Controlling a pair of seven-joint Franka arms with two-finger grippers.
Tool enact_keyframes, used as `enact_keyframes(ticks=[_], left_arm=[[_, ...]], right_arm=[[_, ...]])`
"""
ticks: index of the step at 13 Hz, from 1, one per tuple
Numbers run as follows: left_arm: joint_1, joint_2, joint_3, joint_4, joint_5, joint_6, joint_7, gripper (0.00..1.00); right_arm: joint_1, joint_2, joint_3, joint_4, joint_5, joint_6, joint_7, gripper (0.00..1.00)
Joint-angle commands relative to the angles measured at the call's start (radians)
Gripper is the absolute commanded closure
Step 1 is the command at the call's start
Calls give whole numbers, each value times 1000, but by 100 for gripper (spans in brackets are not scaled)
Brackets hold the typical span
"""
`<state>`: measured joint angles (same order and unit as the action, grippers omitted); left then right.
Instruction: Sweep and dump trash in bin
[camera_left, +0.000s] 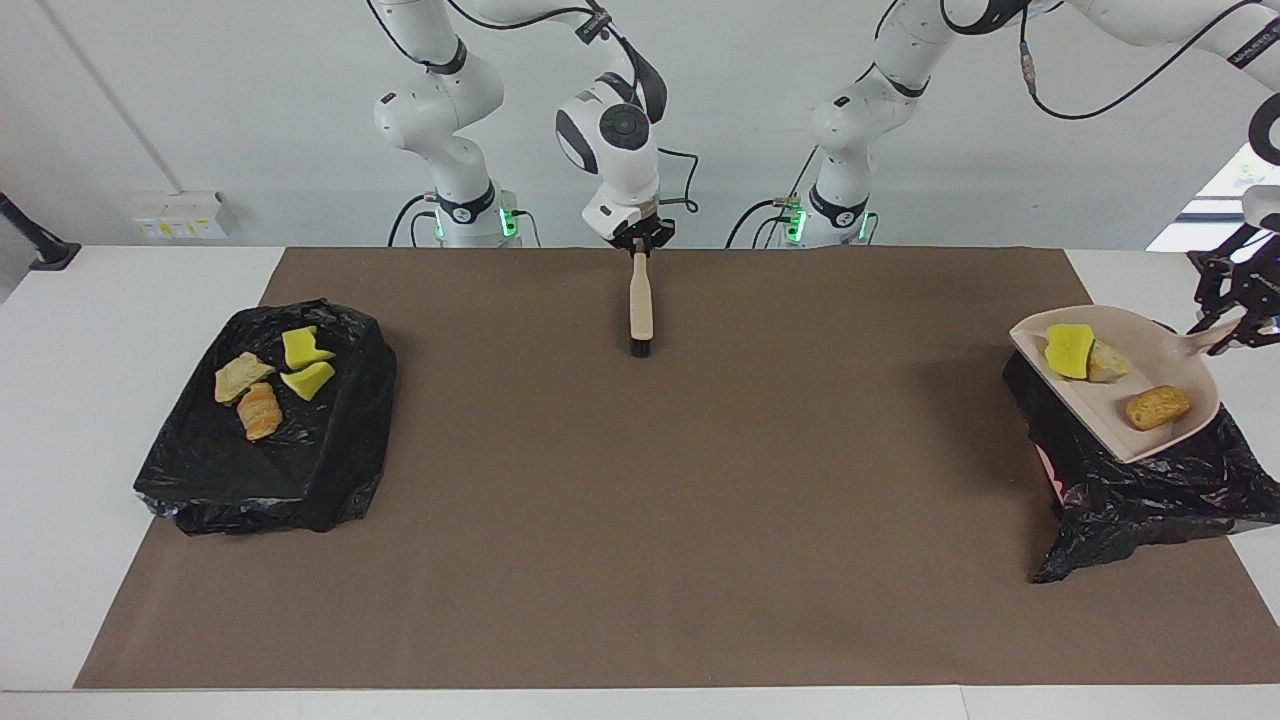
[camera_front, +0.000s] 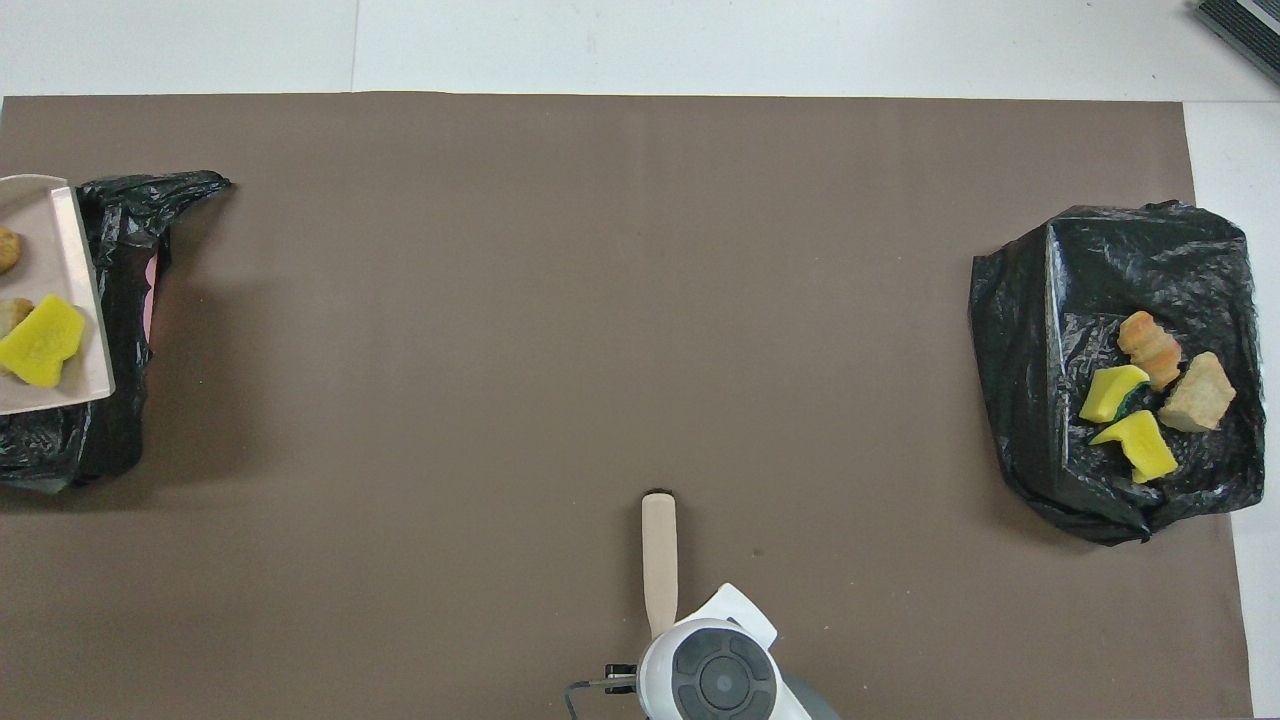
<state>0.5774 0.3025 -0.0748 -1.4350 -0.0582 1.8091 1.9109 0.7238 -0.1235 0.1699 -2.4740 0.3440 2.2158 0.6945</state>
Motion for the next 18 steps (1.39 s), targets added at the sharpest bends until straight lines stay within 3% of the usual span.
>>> enact_keyframes(ticks=[1, 4, 7, 12, 16, 18], left_arm=[[21, 79, -8, 139, 104, -21, 45, 100], [9, 86, -3, 140, 298, 65, 66, 100], [-54, 84, -7, 130, 545, 96, 33, 100], [-108, 75, -7, 105, 788, 93, -59, 100], [-140, 73, -5, 107, 957, 93, -116, 100], [-145, 67, -5, 113, 976, 79, -115, 100]], right_arm=[[3, -22, -3, -13, 18, 13, -38, 0], [-15, -25, -13, 58, 6, -16, -40, 0], [-140, -27, -15, 145, -92, -25, -40, 0], [-308, -22, -15, 326, -241, -185, -46, 0], [-456, -27, -18, 467, -255, -335, -121, 0], [-526, -33, -15, 542, -260, -431, -171, 0]])
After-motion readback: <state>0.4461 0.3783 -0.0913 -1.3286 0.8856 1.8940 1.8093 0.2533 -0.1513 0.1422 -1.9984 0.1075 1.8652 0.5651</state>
